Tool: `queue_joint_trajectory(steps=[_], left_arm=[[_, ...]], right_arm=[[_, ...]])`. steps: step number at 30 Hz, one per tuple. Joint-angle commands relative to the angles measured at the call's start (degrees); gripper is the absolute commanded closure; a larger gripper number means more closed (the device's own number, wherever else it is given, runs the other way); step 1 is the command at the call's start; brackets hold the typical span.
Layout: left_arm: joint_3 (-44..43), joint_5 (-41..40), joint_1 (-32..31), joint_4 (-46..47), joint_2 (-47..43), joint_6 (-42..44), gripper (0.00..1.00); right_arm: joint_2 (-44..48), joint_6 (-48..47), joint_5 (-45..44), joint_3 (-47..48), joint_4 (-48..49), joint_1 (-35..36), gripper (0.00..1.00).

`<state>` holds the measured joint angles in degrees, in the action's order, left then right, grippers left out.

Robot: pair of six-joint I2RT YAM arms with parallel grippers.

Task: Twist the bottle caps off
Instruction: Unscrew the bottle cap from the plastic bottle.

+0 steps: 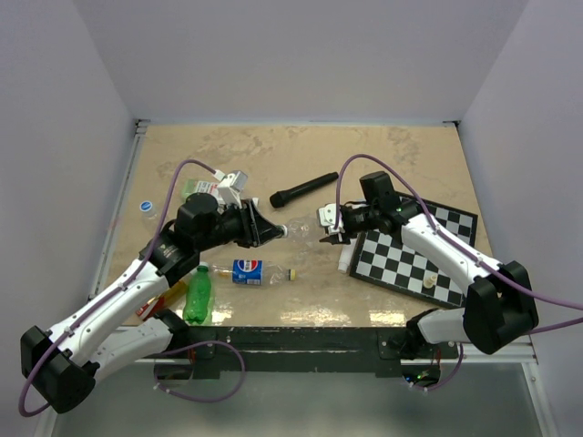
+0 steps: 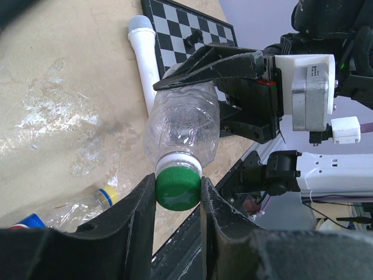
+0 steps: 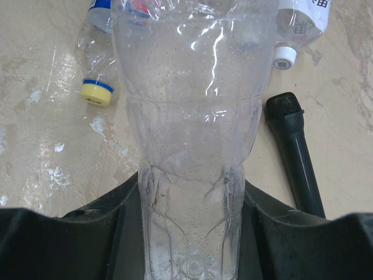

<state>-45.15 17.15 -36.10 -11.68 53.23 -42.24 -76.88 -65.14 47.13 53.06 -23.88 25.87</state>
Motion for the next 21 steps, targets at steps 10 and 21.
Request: queue_joint_trajectory(steps=[10,21], left_arm=[[-0.47,-4.84,0.94,2.81,-0.59,0.31,1.00],[-1.00,-4.75,0.85,1.93,-0.67,1.02,1.00]], right_arm=[[-0.55,-1.21,-0.20,0.91,-2.14,-0.20,1.00],[-0.64,-1.21,-0.20,0.91,-2.14,-0.12,1.00]])
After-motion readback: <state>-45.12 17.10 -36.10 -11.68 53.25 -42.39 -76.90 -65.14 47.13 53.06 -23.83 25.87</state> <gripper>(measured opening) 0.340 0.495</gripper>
